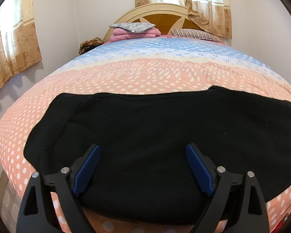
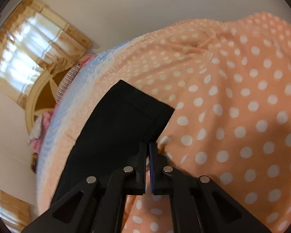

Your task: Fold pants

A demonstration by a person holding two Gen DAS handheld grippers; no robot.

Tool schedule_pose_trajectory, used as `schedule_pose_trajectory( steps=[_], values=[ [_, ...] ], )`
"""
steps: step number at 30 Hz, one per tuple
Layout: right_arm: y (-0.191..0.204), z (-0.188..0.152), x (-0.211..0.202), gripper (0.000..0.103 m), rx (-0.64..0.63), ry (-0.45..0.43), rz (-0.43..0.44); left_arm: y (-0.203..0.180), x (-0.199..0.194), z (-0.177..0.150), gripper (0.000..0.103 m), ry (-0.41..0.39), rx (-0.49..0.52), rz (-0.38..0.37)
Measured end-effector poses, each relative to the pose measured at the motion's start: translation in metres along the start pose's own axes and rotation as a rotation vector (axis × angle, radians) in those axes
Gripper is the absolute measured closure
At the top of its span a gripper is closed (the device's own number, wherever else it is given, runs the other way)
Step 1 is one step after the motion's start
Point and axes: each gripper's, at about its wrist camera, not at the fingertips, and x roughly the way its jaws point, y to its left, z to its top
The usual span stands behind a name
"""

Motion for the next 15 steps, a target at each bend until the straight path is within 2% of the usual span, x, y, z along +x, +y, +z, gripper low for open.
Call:
schedule_pose_trajectory(
  steps=[2,6,8,9,10,11,12,15],
  values=[
    [0.010,0.005,-0.005,0.097,-0.032,-0.028,-0.015,0.000,-0.004,0.003,0.010,0.001,0.013,0.008],
    [0.007,0.024,-0.037,0.097,-0.022,-0.096,-0.001,-0.011,-0.021,0.008,0.011,-0.029,0.078,0.020],
    [0.006,0.024,-0.049,0.093,-0.043,-0.063,0.050,-0.024,-0.035,0.013,0.011,-0.073,0.123,-0.020],
    [0.012,0.021,-0.049,0.085,-0.055,-0.027,0.085,-0.031,-0.041,0.015,0.010,-0.090,0.141,-0.049],
    [0.017,0.016,-0.050,0.068,-0.066,-0.009,0.105,-0.040,-0.047,0.018,0.010,-0.100,0.160,-0.079],
    [0.023,0.008,-0.049,0.057,-0.088,0.011,0.132,-0.053,-0.053,0.020,0.010,-0.109,0.185,-0.123],
    [0.028,-0.002,-0.050,0.040,-0.102,0.022,0.149,-0.061,-0.055,0.022,0.010,-0.112,0.197,-0.148],
    [0.043,-0.031,-0.045,0.039,-0.126,0.061,0.222,-0.094,-0.065,0.024,0.010,-0.109,0.233,-0.265]
  ],
)
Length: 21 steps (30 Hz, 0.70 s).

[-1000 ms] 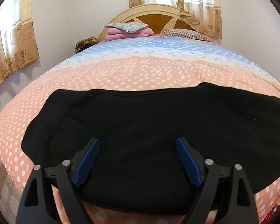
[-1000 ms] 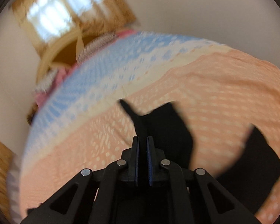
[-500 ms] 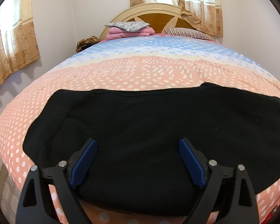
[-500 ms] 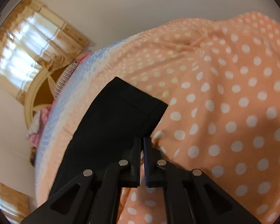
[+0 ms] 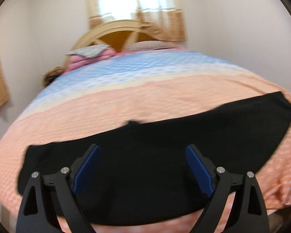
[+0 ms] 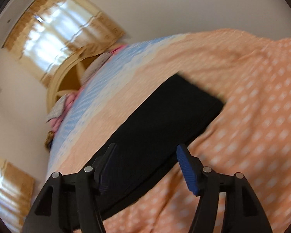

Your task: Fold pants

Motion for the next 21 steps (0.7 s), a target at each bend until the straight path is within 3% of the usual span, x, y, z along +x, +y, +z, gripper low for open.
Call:
schedule_pose_trajectory(
  steps=[4,7,12,17,19,21],
  values=[
    [0.014,-0.031,0.021,0.039,0.005,0.104,0.111,-0.036,-0.003,0.007,0.010,-0.004,0.018,-0.117],
    [0.016,-0.049,0.034,0.039,0.037,0.156,0.156,-0.049,-0.008,0.001,0.010,0.004,0.038,-0.153],
    [0.019,-0.061,0.050,0.046,0.046,0.179,0.153,-0.049,-0.011,-0.004,0.010,0.029,0.027,-0.151],
    [0.035,-0.073,0.067,0.056,0.030,0.228,0.212,-0.042,-0.015,-0.004,0.010,0.031,-0.018,-0.150],
    [0.042,-0.079,0.078,0.065,0.034,0.247,0.250,-0.042,-0.014,-0.003,0.010,0.028,-0.020,-0.148],
    [0.048,-0.085,0.091,0.066,0.052,0.283,0.283,-0.042,-0.014,-0.004,0.010,0.028,-0.019,-0.143]
  ],
)
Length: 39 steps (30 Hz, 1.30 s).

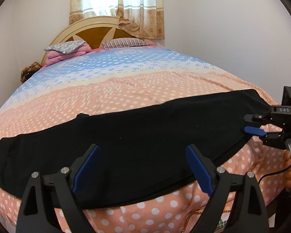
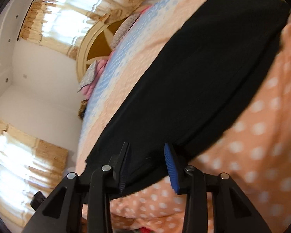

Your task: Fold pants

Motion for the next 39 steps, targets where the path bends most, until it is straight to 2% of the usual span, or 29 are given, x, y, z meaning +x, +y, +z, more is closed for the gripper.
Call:
schedule_pose_trajectory(
  steps=[4,9,14,19,21,24,28,29,30,31,39],
  values=[
    [0.005,-0.006,0.011,0.065,-0.001,0.015,0.011,0.002,0.002,0.000,0.010,0.008,-0.010,0.002],
    [-0.001,-0.006,-0.010,0.065,0.028,-0.001,0.003,0.006,0.002,-0.001,0.010,0.004,-0.024,0.002],
    [-0.009,-0.004,-0.028,0.063,0.035,-0.045,-0.082,0.004,0.006,-0.003,0.010,0.020,-0.028,-0.005],
    [-0.012,-0.002,-0.019,0.062,0.078,-0.056,-0.097,0.009,0.003,-0.003,0.010,0.013,-0.038,0.002],
    [-0.005,-0.003,-0.015,0.057,0.063,-0.050,-0.072,0.012,0.004,-0.003,0.010,0.015,-0.050,0.002],
    [0.004,-0.010,0.001,0.057,0.046,0.022,0.010,0.013,0.004,-0.004,0.010,0.019,-0.055,0.003],
    [0.011,-0.015,0.010,0.058,0.011,0.023,0.007,0.012,0.004,-0.004,0.010,0.016,-0.051,0.005],
    [0.014,-0.016,0.010,0.062,-0.012,0.023,0.008,0.012,0.005,-0.004,0.010,0.018,-0.053,0.004],
    [0.016,-0.017,0.010,0.085,-0.030,0.025,0.007,0.012,0.004,-0.004,0.010,0.019,-0.055,0.002],
    [0.018,-0.017,0.011,0.098,-0.050,0.035,0.000,0.013,0.004,-0.004,0.010,0.021,-0.057,0.001],
    [0.014,-0.027,-0.007,0.099,-0.103,0.051,-0.105,0.014,0.004,0.002,0.010,-0.004,-0.032,0.028]
  ],
)
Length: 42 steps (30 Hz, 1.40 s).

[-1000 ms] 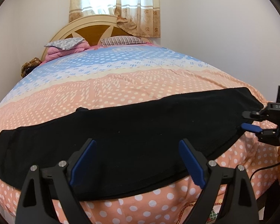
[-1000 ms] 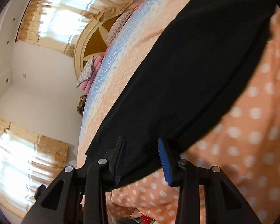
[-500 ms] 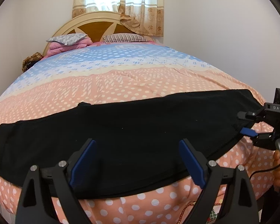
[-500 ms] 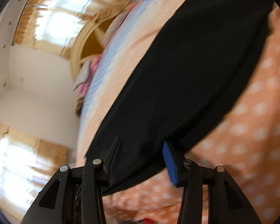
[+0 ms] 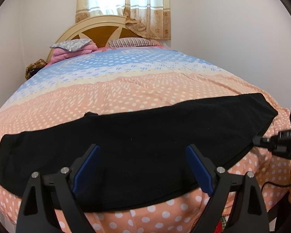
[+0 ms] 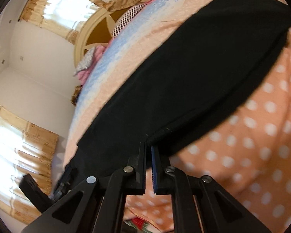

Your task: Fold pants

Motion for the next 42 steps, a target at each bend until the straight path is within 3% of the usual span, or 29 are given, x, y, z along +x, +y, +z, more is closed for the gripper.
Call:
schedule_pose_trajectory(
  steps=[3,7,9,12,13,17,19,25,27,29,31,34,38,40,42],
  values=[
    [-0.015,-0.005,0.003,0.098,0.032,0.015,-0.009,-0.004,0.005,0.006,0.010,-0.001,0.015,0.008],
    [-0.018,-0.002,-0.009,0.098,0.072,-0.033,0.107,-0.003,0.005,0.011,0.010,-0.010,0.006,0.010],
    [-0.017,0.001,-0.017,0.097,0.066,-0.043,0.121,-0.003,0.005,0.012,0.010,-0.014,0.005,0.005],
    [-0.020,0.004,-0.033,0.088,0.049,-0.077,0.115,-0.007,0.009,0.014,0.010,-0.020,0.036,0.017],
    [-0.020,0.007,-0.042,0.083,0.028,-0.106,0.088,-0.010,0.010,0.016,0.010,-0.024,0.046,0.022],
    [-0.023,0.029,-0.079,0.083,-0.037,-0.240,-0.059,-0.023,0.022,0.029,0.010,-0.036,0.076,-0.012],
    [-0.028,0.050,-0.088,0.083,-0.048,-0.258,-0.141,-0.035,0.030,0.036,0.010,-0.041,0.108,-0.015],
    [-0.018,0.091,-0.060,0.083,-0.166,-0.176,-0.195,-0.072,0.063,0.044,0.010,-0.017,0.169,-0.032],
    [-0.009,0.090,-0.039,0.083,-0.237,-0.094,-0.205,-0.080,0.071,0.035,0.010,0.010,0.203,-0.024],
    [-0.007,0.082,-0.011,0.082,-0.318,0.042,-0.288,-0.083,0.075,0.023,0.010,0.034,0.225,-0.034],
    [-0.007,0.070,-0.015,0.083,-0.401,0.053,-0.312,-0.079,0.068,0.018,0.010,0.028,0.207,-0.056],
    [-0.018,0.070,-0.024,0.083,-0.352,0.128,-0.308,-0.074,0.067,0.015,0.010,0.083,0.167,-0.097],
    [-0.028,0.073,-0.036,0.083,-0.321,0.187,-0.280,-0.076,0.058,0.008,0.010,0.087,0.190,-0.098],
    [-0.032,0.081,-0.053,0.083,-0.305,0.130,-0.295,-0.076,0.053,0.009,0.010,0.098,0.182,-0.103],
    [-0.035,0.098,-0.081,0.083,-0.298,-0.027,-0.294,-0.077,0.050,0.014,0.010,0.093,0.184,-0.111]
  ],
)
